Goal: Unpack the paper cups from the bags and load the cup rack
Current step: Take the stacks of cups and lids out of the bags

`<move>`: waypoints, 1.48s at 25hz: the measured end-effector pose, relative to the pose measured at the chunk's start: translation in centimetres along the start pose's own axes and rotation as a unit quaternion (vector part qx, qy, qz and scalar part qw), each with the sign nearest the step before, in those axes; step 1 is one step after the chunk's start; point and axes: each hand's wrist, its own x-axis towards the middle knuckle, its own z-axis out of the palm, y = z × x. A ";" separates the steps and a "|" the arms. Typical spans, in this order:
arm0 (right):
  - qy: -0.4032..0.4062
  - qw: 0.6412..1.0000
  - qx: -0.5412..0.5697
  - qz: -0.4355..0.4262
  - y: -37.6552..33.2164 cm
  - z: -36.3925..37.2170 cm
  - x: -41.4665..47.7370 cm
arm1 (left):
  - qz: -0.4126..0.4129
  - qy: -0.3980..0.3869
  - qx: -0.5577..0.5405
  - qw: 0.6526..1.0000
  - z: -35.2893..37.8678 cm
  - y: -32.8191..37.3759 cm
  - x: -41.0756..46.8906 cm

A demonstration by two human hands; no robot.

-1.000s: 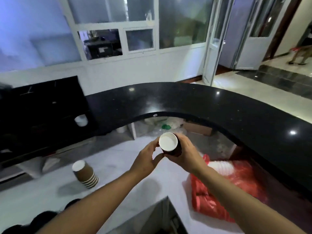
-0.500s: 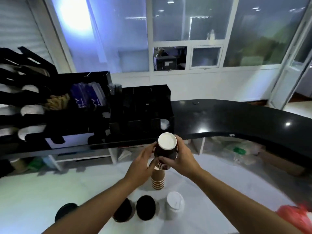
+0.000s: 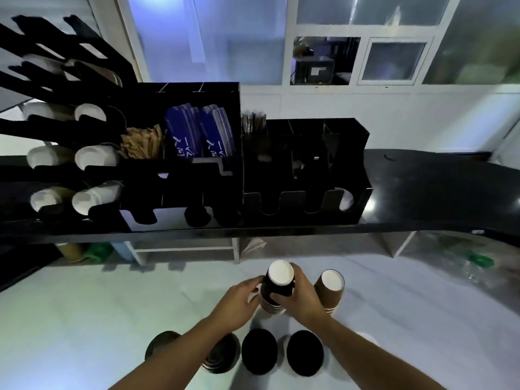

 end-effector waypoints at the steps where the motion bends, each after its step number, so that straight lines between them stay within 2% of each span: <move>1: -0.010 1.000 -0.009 0.015 1.0 1.0 0.3 | -0.012 -0.024 -0.003 1.000 0.5 -0.9 0.1; 3: -0.020 0.998 -0.032 0.042 2.4 2.3 0.6 | -0.032 -0.067 -0.009 0.997 1.6 -2.2 0.0; 6: -0.027 0.995 -0.072 0.069 3.5 2.8 0.7 | -0.054 -0.076 -0.023 0.995 2.7 -2.8 -0.5; 12: -0.073 0.987 -0.139 0.038 3.8 -0.2 -2.0 | -0.075 -0.068 0.059 0.993 4.0 0.1 -1.5; 18: -0.096 0.979 -0.177 -0.029 5.4 -7.2 -7.3 | -0.045 -0.046 0.145 0.987 8.0 7.6 -2.4; 23: -0.062 0.958 -0.281 -0.004 10.1 -17.2 -14.7 | 0.022 -0.042 0.228 0.973 15.7 16.7 -2.6; 27: 0.005 0.933 -0.357 0.038 15.2 -27.1 -21.4 | 0.107 -0.055 0.305 0.945 23.2 24.4 -1.1; 32: 0.084 0.901 -0.409 0.117 21.2 -38.7 -30.1 | 0.205 -0.090 0.286 0.932 33.2 35.2 0.6; 37: 0.137 0.877 -0.419 0.193 25.2 -45.2 -35.2 | 0.302 -0.112 0.267 0.908 40.2 43.5 2.0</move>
